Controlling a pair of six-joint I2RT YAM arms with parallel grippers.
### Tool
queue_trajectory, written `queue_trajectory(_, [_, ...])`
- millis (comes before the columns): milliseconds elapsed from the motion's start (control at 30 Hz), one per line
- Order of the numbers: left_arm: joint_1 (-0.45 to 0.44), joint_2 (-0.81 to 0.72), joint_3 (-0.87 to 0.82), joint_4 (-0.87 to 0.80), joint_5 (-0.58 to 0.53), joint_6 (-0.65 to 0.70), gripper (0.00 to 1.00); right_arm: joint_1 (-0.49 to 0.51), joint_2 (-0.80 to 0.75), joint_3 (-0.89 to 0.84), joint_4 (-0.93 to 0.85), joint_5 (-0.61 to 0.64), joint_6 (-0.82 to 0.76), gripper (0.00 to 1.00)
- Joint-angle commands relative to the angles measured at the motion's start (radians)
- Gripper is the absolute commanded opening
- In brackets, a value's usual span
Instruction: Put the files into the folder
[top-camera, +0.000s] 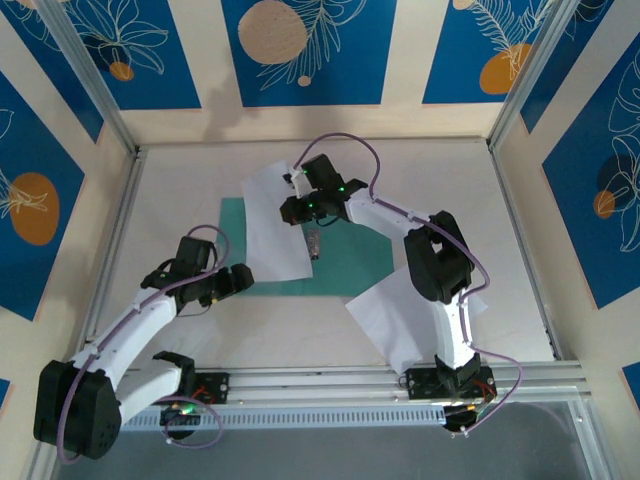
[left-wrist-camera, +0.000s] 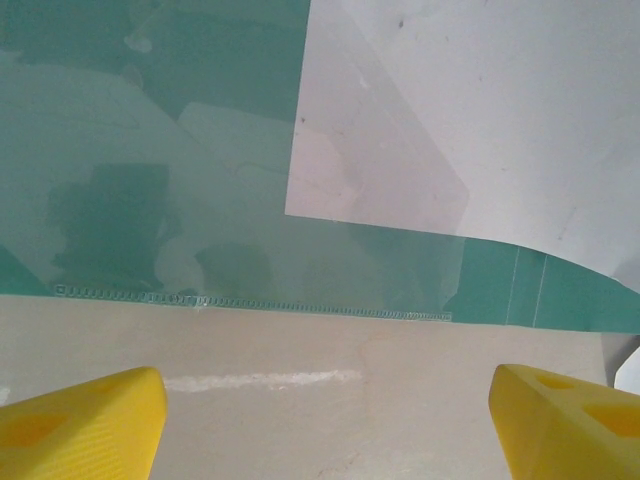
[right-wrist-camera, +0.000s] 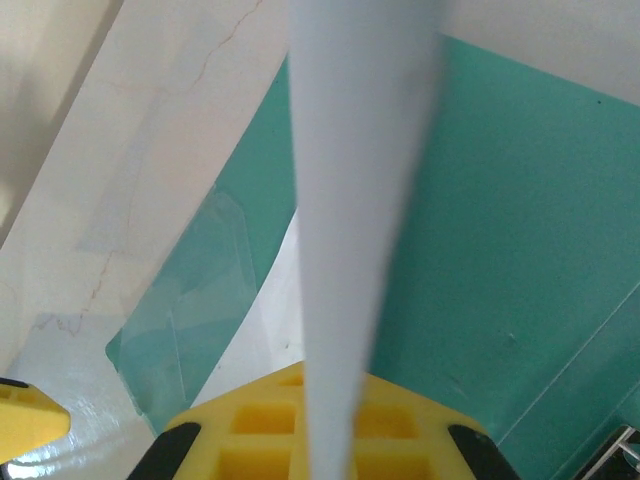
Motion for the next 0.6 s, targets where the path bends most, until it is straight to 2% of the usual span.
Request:
queue_trajectory(0, [0.014,-0.014,-0.01,-0.019,0.015,0.01,0.84,0.009,0.011,-0.022,0.021,-0.032,0.019,0.0])
queue_trajectory(567, [0.014,-0.001,-0.014,-0.013,0.024,0.009,0.84,0.009,0.04,-0.094,0.156,-0.033,0.081,0.0])
